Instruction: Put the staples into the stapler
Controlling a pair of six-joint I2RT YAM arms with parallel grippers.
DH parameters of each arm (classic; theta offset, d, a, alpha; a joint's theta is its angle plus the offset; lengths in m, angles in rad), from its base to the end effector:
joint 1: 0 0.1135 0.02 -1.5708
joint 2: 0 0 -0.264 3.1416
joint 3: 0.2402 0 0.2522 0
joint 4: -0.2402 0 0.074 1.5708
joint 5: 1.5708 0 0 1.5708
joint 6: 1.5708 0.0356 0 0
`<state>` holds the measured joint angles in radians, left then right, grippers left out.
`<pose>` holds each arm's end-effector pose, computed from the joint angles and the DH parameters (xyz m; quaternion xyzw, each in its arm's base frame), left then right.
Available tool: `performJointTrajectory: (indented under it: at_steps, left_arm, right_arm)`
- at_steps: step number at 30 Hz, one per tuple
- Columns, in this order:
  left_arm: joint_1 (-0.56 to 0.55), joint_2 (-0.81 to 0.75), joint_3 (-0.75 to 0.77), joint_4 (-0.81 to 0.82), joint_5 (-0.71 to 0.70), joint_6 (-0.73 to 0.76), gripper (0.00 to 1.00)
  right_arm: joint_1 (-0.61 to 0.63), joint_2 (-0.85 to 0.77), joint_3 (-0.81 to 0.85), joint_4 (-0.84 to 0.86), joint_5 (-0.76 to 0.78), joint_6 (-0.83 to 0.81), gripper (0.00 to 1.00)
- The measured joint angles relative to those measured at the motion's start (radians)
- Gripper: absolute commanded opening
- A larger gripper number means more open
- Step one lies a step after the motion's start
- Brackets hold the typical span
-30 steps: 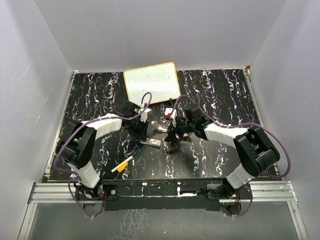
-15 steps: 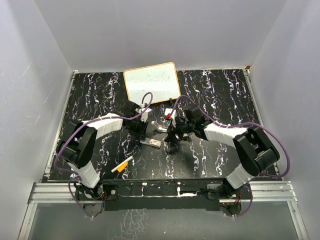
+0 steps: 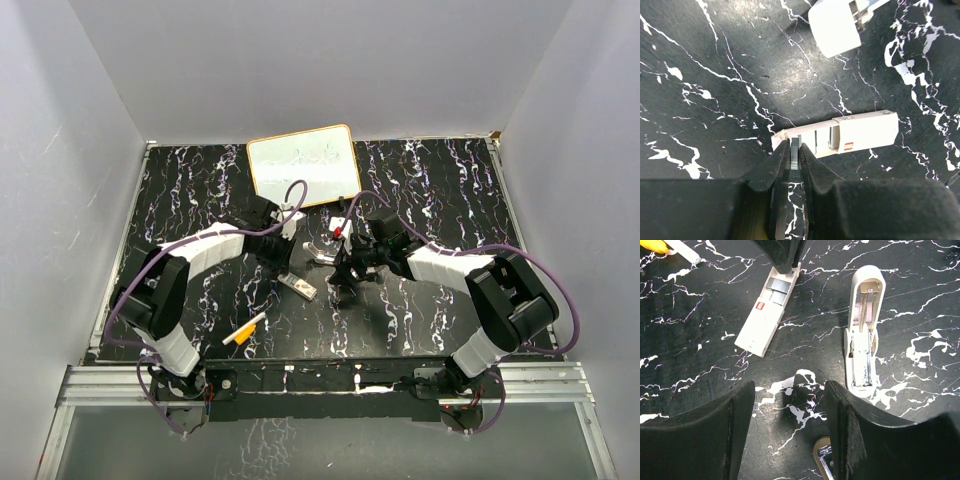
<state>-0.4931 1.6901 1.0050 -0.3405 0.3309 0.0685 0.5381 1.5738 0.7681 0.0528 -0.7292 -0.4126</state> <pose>0.2895 -0.1687 0.1750 0.3059 0.9004 -0.2110 0.2262 0.2515 0.1778 0.1736 -0.5184 0.6973 0.3498 0.3503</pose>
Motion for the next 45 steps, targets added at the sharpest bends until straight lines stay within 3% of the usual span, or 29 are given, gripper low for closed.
performJointTrajectory:
  at_steps: [30, 35, 41, 45]
  left_arm:
    - [0.0, -0.066, -0.044, -0.054, 0.152, 0.149, 0.13]
    - [0.0, -0.066, -0.073, -0.056, 0.155, 0.177, 0.16]
    - [0.0, -0.066, -0.102, -0.056, 0.155, 0.203, 0.28]
    - [-0.002, -0.066, -0.106, -0.056, 0.155, 0.209, 0.28]
  right_arm:
    - [-0.001, 0.004, 0.0, -0.001, 0.016, -0.005, 0.61]
    - [-0.002, 0.004, 0.0, -0.001, 0.021, -0.005, 0.62]
    - [-0.002, 0.006, 0.0, -0.002, 0.023, -0.005, 0.62]
    - [-0.002, 0.013, 0.0, -0.002, 0.023, -0.005, 0.62]
